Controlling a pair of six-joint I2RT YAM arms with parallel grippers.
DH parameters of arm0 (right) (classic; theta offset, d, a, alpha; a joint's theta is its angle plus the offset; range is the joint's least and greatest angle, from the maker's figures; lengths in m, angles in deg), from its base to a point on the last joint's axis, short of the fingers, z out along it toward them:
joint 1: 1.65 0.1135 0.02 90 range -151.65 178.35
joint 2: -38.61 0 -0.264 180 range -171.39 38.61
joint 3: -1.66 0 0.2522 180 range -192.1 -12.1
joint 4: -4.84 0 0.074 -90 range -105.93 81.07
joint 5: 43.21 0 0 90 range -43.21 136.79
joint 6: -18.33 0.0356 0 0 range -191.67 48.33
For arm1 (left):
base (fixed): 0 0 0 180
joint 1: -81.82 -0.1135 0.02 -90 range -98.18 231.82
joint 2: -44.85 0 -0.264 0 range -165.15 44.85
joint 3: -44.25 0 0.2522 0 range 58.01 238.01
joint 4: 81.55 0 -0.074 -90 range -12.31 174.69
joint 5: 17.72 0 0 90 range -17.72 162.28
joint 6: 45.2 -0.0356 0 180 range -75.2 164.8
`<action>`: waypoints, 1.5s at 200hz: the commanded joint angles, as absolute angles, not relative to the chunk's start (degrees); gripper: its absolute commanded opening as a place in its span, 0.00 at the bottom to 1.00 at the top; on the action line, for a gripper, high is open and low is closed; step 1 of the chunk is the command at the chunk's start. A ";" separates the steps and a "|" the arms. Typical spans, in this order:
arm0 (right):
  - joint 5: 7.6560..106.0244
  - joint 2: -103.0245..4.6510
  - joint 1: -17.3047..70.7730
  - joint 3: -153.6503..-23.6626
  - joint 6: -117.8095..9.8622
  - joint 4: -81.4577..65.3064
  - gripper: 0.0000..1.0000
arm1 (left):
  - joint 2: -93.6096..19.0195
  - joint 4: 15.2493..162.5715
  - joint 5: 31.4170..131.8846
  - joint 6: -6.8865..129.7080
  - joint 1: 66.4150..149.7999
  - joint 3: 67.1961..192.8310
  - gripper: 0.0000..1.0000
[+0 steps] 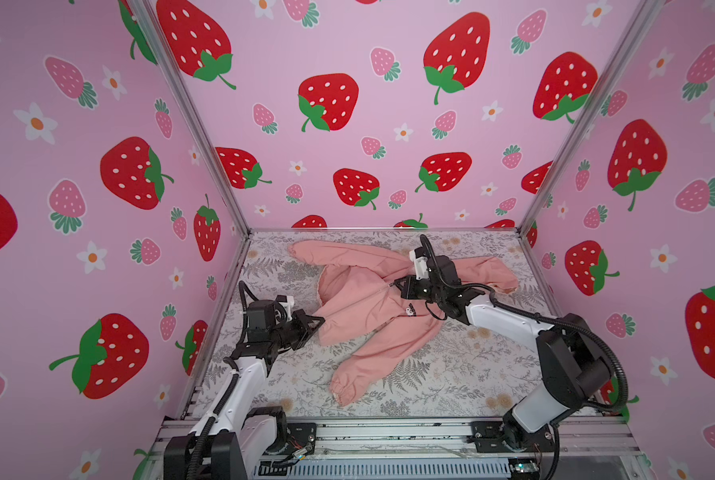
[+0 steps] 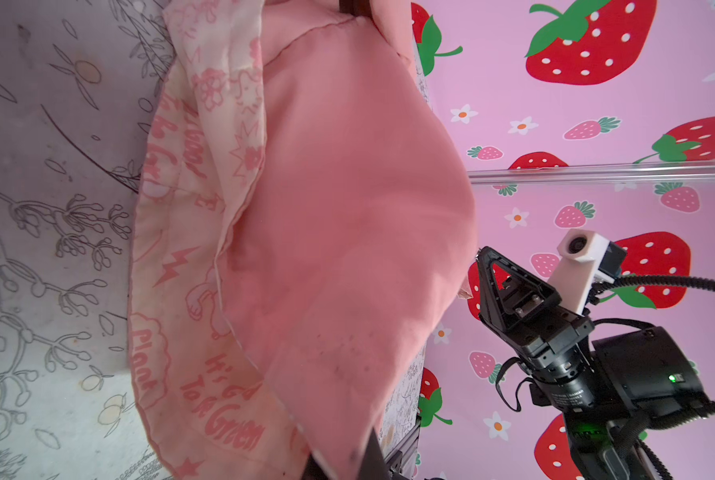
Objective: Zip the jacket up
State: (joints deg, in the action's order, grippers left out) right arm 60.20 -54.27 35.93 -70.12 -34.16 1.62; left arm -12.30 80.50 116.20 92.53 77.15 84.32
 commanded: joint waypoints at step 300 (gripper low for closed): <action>56.96 -46.37 15.75 -69.32 -39.70 -6.73 0.00 | -11.36 79.95 113.76 92.72 74.19 84.26 0.00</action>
State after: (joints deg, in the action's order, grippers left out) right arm 59.34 -49.00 18.32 -69.90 -38.61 -6.88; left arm -12.12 80.57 115.76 92.83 75.32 84.32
